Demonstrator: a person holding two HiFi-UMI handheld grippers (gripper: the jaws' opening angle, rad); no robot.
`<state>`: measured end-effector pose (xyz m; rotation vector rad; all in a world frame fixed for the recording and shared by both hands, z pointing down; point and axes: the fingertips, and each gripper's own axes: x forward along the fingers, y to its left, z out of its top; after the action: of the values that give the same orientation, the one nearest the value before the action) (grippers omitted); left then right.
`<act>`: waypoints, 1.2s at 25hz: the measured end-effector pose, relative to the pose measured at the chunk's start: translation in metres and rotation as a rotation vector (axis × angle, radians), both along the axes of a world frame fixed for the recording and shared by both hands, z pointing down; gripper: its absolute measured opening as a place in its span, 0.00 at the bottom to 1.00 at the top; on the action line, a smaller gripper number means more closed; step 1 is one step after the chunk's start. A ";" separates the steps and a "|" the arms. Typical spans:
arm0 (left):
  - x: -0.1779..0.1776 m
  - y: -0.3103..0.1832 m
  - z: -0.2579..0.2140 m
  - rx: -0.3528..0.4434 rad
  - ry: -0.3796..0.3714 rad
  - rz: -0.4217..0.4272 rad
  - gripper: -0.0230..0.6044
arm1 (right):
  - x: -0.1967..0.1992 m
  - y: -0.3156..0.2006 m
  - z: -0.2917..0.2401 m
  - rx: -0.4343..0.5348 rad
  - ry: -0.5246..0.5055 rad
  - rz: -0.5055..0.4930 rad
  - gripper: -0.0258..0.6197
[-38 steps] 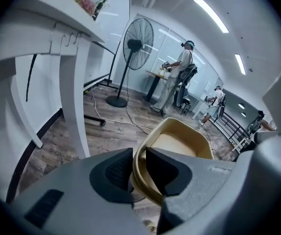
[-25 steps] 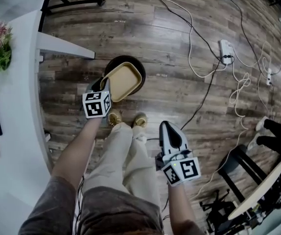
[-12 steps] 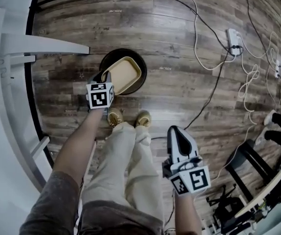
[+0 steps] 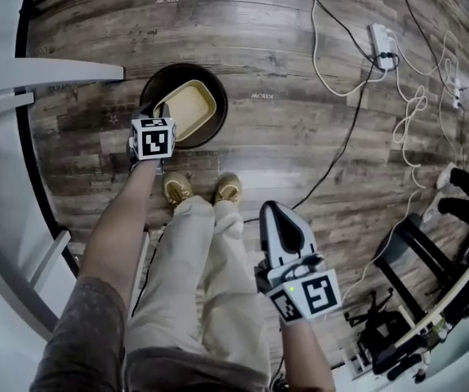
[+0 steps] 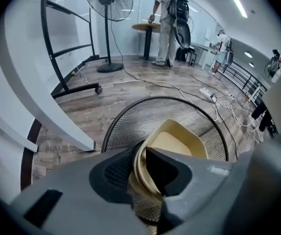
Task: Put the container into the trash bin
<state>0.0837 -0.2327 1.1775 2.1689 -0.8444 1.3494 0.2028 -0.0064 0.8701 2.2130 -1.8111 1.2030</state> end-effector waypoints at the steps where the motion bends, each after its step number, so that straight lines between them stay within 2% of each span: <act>1: 0.002 -0.001 0.005 0.002 -0.017 0.012 0.17 | -0.001 0.000 0.002 -0.001 -0.001 -0.003 0.04; 5: 0.013 -0.006 0.014 0.015 -0.076 0.053 0.17 | 0.000 -0.002 0.006 -0.004 -0.002 -0.011 0.04; 11: 0.026 0.000 0.017 -0.008 -0.090 0.090 0.18 | 0.001 -0.001 0.011 -0.013 -0.008 -0.007 0.04; 17: 0.024 0.007 0.031 -0.027 -0.145 0.143 0.18 | 0.001 -0.002 0.019 -0.015 -0.021 0.000 0.04; 23: 0.038 0.016 0.031 -0.044 -0.130 0.218 0.23 | -0.001 -0.001 0.025 -0.020 -0.023 0.001 0.04; 30: 0.034 0.017 0.030 -0.074 -0.127 0.211 0.32 | -0.005 -0.003 0.026 -0.018 -0.030 0.006 0.04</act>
<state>0.1180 -0.2154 1.2078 2.1820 -0.6128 1.6091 0.1975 -0.0091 0.8956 2.2042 -1.7984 1.2550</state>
